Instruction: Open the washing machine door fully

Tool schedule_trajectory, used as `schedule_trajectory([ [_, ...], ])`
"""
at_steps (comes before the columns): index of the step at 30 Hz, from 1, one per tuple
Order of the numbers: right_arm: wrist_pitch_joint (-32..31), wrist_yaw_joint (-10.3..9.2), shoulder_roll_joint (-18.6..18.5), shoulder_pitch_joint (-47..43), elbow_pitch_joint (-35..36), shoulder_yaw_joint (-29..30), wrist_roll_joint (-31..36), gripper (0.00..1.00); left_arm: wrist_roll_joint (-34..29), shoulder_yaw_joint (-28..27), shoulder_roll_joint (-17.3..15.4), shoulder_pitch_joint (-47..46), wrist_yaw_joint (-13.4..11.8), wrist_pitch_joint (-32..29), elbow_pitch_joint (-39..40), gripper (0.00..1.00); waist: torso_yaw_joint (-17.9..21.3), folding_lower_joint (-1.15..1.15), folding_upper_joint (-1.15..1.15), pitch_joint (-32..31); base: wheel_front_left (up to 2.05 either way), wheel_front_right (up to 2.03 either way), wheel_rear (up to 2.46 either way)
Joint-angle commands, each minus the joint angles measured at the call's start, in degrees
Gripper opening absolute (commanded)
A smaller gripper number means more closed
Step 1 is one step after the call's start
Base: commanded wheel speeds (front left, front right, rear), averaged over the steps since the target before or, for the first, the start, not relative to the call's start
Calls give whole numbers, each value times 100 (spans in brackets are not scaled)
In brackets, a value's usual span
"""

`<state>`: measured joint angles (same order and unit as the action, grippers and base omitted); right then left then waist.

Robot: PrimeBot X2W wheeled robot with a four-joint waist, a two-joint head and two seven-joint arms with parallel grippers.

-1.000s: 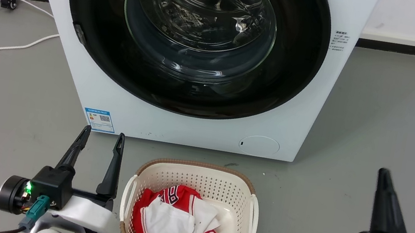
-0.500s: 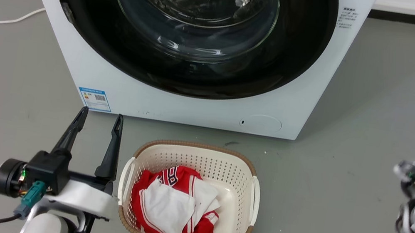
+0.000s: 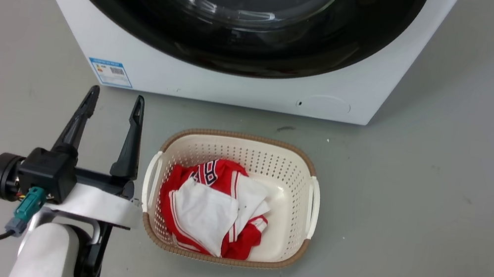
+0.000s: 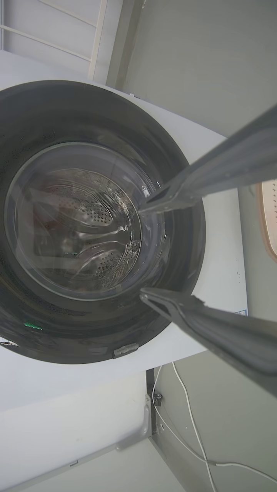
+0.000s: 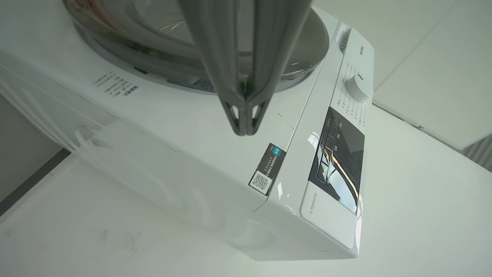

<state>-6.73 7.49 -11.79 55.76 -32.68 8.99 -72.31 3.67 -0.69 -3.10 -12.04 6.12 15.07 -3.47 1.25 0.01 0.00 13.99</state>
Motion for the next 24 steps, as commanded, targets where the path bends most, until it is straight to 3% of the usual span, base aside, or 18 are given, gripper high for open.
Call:
schedule_trajectory([
  [1, -290, 0, -113, 434, -287, -81, 168, 0, -18, -35, -2, -121, 29, 16, 27, 100, -39, -1, 0, 203, 0, 0, 0],
  [6, -1040, 0, -328, 1413, -1059, -286, 667, 0, -22, -60, 0, -298, 33, 16, 49, 100, -112, -1, 0, 429, 0, 0, 0],
  [12, -1930, 0, -151, 2408, -1885, -519, 1217, 0, -40, -87, 2, -459, 66, 16, 120, 100, -142, -1, 0, 691, 0, 0, 0],
  [24, -2317, 0, 107, 3156, -2493, -681, 1963, 0, -45, -107, 9, -666, 81, 16, 213, 100, -190, -1, 0, 1150, 0, 0, 0],
])
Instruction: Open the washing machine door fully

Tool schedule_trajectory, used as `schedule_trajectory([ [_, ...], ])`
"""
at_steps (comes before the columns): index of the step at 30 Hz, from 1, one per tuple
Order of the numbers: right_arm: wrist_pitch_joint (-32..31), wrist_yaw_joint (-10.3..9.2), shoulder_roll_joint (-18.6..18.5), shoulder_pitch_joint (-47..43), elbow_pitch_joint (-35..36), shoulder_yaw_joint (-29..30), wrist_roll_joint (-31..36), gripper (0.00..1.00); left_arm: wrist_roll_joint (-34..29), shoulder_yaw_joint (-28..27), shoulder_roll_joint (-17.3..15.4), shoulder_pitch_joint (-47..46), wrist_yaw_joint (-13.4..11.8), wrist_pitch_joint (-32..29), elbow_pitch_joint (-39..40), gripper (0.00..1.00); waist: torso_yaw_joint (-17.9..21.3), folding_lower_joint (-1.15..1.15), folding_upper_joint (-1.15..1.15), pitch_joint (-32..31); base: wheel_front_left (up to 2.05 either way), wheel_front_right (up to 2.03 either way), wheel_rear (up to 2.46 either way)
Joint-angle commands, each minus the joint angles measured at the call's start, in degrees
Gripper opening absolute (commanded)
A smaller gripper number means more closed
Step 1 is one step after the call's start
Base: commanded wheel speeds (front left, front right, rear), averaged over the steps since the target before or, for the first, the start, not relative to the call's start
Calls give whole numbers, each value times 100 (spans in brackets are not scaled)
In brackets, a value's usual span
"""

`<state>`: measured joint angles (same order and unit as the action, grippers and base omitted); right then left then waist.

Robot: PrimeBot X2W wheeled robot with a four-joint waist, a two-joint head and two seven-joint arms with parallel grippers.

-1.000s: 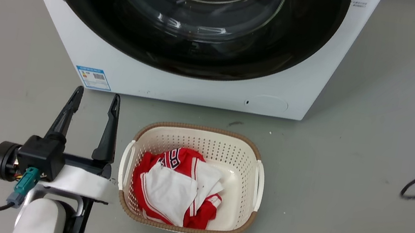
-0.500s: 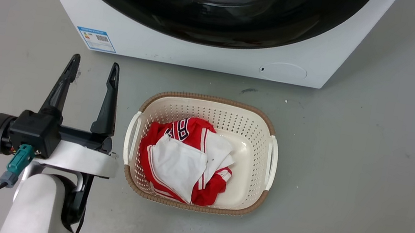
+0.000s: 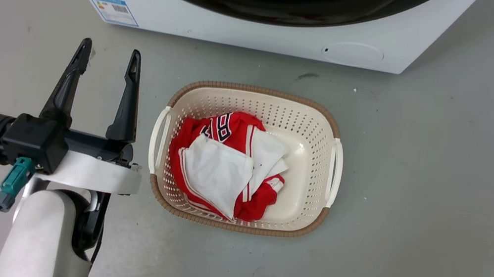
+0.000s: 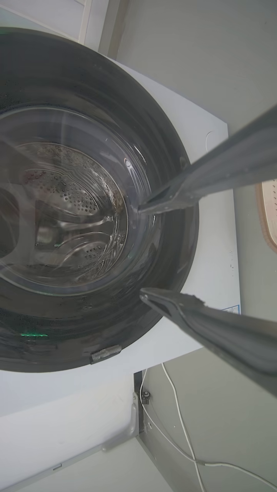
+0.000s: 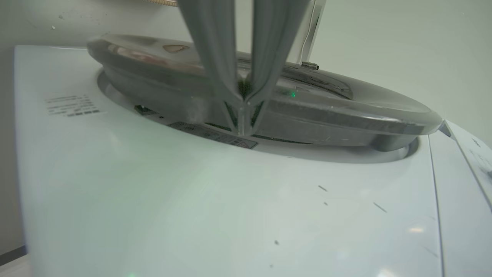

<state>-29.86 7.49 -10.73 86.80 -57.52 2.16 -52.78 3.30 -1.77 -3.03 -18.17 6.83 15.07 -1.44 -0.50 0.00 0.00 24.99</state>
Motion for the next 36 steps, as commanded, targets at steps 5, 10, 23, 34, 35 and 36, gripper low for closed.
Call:
schedule_trajectory([
  [5, 54, 0, 4, 262, -213, 95, 246, 0, -15, 37, 5, -160, 19, 16, 47, 100, -66, 0, 0, 241, 0, 0, 0],
  [10, 0, 0, 23, 385, -405, 207, 382, 0, 12, 78, 9, -245, 28, 16, 42, 100, -111, 0, 0, 366, 0, 0, 0],
  [23, -1172, 0, 94, 128, -164, 357, 47, 0, 95, 132, 15, -295, -9, 16, -46, 100, -144, 0, 0, 365, 0, 0, 0],
  [34, -2133, 1, 327, -709, 381, 366, -311, 0, 196, 248, 16, -98, -84, 16, -205, 100, -83, 0, 0, -143, 0, 0, 0],
  [35, -2205, 1, 363, -836, 460, 345, -350, 0, 202, 255, 16, -62, -88, 16, -228, 100, -74, 0, 0, -220, 0, 0, 0],
  [36, -2278, 1, 401, -974, 534, 326, -385, 0, 207, 259, 16, -29, -79, 16, -257, 100, -67, 0, 0, -301, 0, 0, 0],
])
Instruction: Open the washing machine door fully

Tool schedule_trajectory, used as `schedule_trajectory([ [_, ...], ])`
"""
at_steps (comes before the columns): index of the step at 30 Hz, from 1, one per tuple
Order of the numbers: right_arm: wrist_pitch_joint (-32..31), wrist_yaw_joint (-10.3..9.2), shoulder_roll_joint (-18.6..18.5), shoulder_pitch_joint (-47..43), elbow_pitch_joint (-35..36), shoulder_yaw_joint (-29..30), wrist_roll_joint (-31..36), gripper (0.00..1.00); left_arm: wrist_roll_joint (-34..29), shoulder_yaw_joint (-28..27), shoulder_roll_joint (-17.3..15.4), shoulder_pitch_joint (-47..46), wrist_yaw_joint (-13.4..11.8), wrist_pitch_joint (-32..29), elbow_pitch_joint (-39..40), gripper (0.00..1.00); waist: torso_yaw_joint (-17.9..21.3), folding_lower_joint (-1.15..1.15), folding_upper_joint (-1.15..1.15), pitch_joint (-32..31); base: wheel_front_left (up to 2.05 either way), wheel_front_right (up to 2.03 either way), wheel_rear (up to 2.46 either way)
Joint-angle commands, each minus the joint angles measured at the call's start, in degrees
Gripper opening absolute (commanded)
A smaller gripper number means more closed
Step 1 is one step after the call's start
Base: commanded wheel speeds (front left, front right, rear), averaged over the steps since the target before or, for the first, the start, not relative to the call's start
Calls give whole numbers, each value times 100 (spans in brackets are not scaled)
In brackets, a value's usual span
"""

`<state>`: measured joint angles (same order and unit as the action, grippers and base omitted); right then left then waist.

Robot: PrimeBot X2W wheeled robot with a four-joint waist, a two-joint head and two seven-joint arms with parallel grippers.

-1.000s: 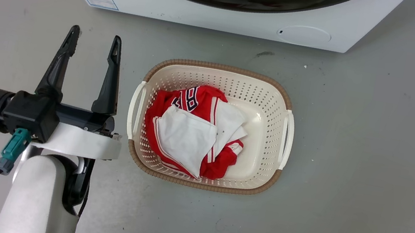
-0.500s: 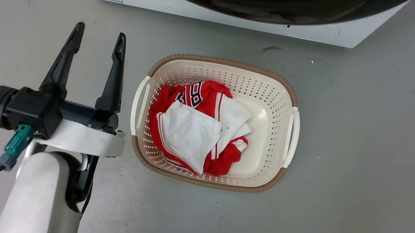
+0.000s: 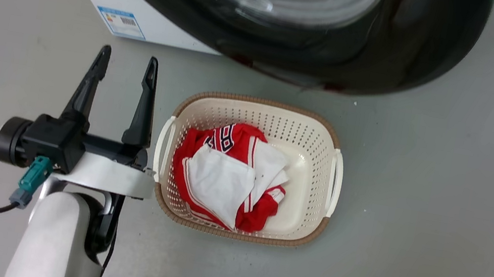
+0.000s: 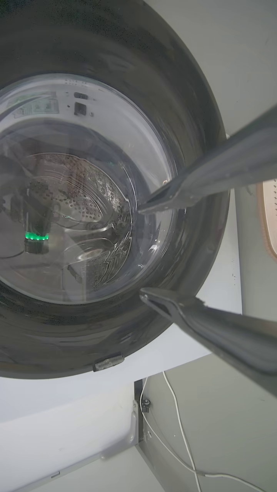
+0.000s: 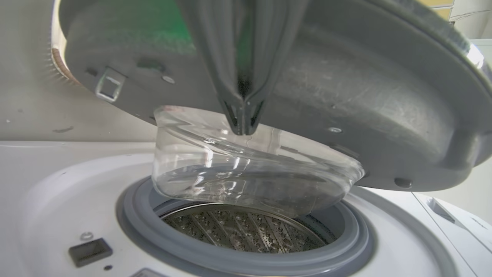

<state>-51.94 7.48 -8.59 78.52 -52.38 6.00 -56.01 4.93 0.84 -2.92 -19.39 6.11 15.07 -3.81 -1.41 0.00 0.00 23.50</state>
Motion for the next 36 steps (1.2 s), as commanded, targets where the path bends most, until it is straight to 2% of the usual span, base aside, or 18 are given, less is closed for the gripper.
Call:
schedule_trajectory([
  [1, -145, 2, 219, -286, 86, -68, -103, 0, 34, 5, 4, 130, -7, 16, -46, 100, 32, 0, 0, -243, 0, 0, 0],
  [12, -808, 1, 503, -1786, 948, -364, -620, 0, -12, 62, 5, 657, -15, 16, -237, 100, 100, 0, 0, -1126, 0, 0, 0],
  [21, -952, 1, 592, -2823, 1587, -915, -1274, 0, 104, 241, 6, 1045, -49, 16, -325, 100, 70, 0, 0, -1652, 0, 0, 0],
  [31, -446, 1, 594, -3464, 2051, -2198, -2406, 0, 128, 367, 5, 1230, -50, 16, -410, 100, 11, 0, 0, -1889, 0, 0, 0],
  [36, -142, 1, 590, -3613, 2189, -2804, -2713, 0, 110, 353, 5, 1290, -46, 16, -425, 100, -15, 0, 0, -1929, 0, 0, 0],
])
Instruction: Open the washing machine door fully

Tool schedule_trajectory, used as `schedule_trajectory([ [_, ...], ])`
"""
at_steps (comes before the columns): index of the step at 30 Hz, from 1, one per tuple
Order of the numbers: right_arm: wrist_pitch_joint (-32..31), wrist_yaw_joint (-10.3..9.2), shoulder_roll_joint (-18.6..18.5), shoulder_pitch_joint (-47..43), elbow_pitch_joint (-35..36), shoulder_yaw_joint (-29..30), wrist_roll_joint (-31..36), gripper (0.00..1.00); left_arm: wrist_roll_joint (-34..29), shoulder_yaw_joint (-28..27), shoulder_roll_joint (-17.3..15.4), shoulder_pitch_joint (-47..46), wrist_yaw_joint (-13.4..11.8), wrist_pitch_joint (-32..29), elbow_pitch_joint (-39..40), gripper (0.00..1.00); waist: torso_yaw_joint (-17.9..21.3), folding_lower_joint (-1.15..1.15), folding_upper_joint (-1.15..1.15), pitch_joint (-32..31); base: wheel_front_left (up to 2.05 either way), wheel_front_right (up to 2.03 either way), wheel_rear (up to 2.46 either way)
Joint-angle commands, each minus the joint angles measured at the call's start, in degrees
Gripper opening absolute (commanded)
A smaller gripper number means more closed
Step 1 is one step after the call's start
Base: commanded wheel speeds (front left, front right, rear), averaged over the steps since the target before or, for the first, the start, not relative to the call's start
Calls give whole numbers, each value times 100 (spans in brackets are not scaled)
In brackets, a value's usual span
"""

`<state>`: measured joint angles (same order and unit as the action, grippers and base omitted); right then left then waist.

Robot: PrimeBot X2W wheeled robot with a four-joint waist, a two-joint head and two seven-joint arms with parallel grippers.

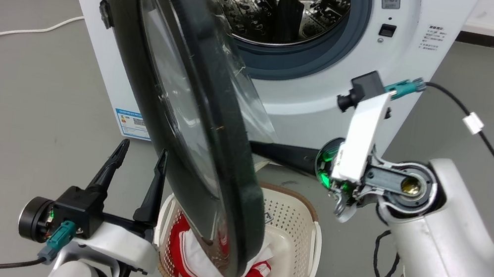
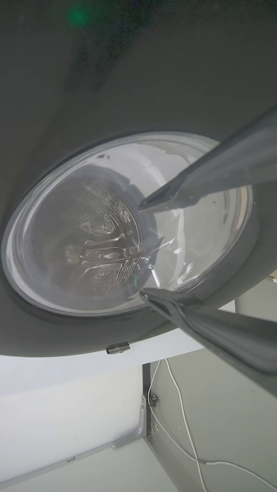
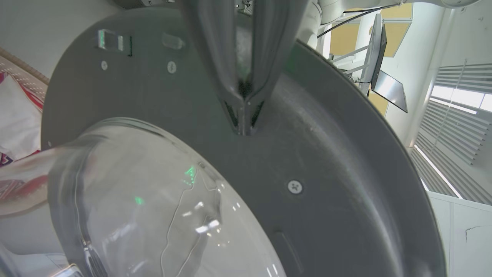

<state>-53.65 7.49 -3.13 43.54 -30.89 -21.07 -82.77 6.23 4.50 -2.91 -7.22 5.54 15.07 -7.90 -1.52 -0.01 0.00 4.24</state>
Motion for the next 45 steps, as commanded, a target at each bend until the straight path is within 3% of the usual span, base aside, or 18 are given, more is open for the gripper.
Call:
schedule_trajectory([
  [1, 144, 0, 42, -166, 60, -274, -94, 0, -7, -13, 3, 71, 7, 16, -13, 100, -16, 1, 0, -9, 0, 0, 0],
  [10, 756, 0, 39, -256, 185, -478, -209, 0, 21, -36, 4, 100, -28, 16, 37, 100, 14, 1, 0, -2, 0, 0, 0],
  [18, 2015, 0, -127, -834, 598, 191, -208, 0, 35, -74, 4, 116, -76, 16, 57, 100, 122, 1, 0, -16, 0, 0, 0],
  [28, 3324, 0, -370, -2261, 1111, 912, -195, 2, 17, -212, 4, 235, -66, 16, 32, 100, 250, 1, 0, -152, 0, 0, 0],
  [30, 3719, 0, -406, -2564, 1192, 1006, -24, 41, 18, -227, 4, 248, -56, 16, 25, 100, 259, 1, 0, -184, 0, 0, 0],
  [31, 3922, 0, -393, -2699, 1236, 1076, 24, 75, 16, -238, 4, 259, -52, 16, 23, 100, 266, 1, 0, -197, 0, 0, 0],
  [32, 4098, 0, -393, -2829, 1298, 1123, 107, 100, 14, -246, 4, 277, -48, 16, 19, 100, 272, 1, 0, -209, 0, 0, 0],
  [38, 4982, 0, -493, -3520, 1532, 1192, 799, 100, 28, -291, 4, 347, -54, 16, -16, 100, 293, 1, 0, -296, 0, 0, 0],
  [42, 5821, 0, -730, -3890, 1502, 1185, 2229, 100, 48, -284, 4, 379, -60, 16, -36, 100, 269, 1, 0, -386, 0, 0, 0],
  [45, 6305, 0, -667, -3980, 1501, 1353, 3297, 100, 70, -304, 3, 423, -64, 16, -36, 100, 263, 1, 0, -418, 0, 0, 0],
])
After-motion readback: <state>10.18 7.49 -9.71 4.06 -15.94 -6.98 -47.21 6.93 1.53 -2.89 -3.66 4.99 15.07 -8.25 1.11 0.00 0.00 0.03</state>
